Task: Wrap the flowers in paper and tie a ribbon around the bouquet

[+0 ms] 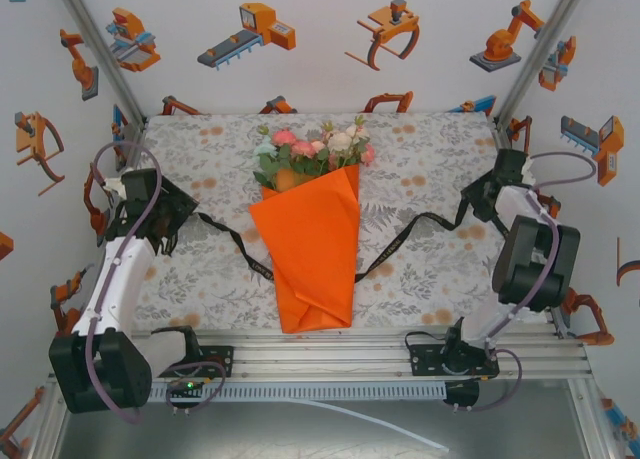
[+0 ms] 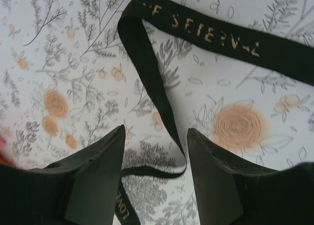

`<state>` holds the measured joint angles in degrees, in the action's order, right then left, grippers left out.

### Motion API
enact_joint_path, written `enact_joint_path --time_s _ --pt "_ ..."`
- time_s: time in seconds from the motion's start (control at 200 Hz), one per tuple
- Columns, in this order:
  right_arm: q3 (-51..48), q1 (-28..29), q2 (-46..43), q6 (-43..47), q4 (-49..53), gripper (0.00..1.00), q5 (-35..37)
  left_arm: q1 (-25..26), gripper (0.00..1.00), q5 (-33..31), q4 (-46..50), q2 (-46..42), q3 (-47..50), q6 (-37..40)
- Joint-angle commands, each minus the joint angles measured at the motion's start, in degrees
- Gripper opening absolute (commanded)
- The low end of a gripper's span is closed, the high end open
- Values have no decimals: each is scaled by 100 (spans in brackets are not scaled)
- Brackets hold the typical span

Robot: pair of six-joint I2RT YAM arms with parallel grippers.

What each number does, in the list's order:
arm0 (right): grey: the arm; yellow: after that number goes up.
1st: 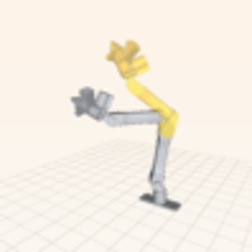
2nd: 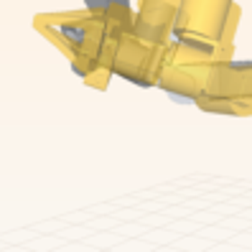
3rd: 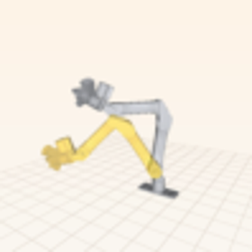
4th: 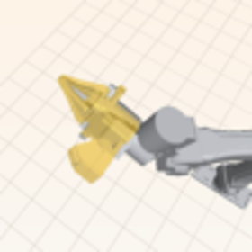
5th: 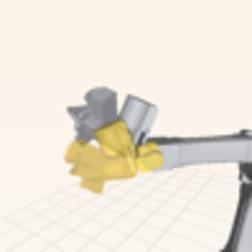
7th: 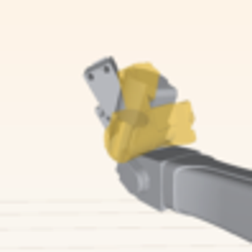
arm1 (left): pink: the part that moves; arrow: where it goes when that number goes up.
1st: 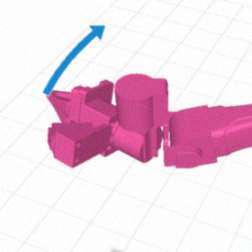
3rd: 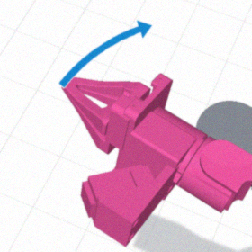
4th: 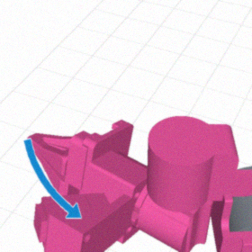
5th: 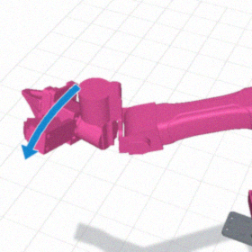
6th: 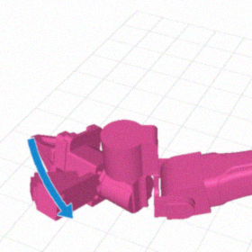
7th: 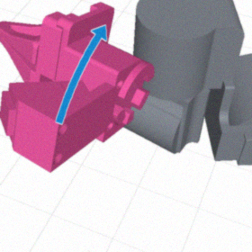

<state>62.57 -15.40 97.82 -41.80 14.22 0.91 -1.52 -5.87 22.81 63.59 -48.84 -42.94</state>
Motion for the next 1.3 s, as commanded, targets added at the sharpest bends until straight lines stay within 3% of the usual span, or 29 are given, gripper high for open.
enact_joint_path --time_s 0.0,0.35,0.411,0.571,0.811,1.041,1.116,1.292 --pt "480 -90 431 305 156 51 -37 -1 59 -52 550 -2 -170 570" --pt "776 -98 1353 292 -6 42 -603 -73 64 -226 721 247 -302 475" --pt "715 -95 1330 214 -53 36 -693 -118 67 -229 739 275 -313 375" --pt "650 -104 999 145 -125 0 -826 -390 70 -113 969 618 -490 -278" --pt "497 130 -693 67 -398 0 -1155 -1075 73 833 494 1759 -796 -864" --pt "-244 1259 -2312 57 -872 0 -993 -994 69 605 840 2791 -1659 -796" --pt "-372 1541 -2544 83 -880 0 -1027 -923 65 408 1143 3081 -1842 -1285" --pt "-394 1900 -2710 115 -674 0 -1110 -846 57 338 1322 3604 -1803 -3266"
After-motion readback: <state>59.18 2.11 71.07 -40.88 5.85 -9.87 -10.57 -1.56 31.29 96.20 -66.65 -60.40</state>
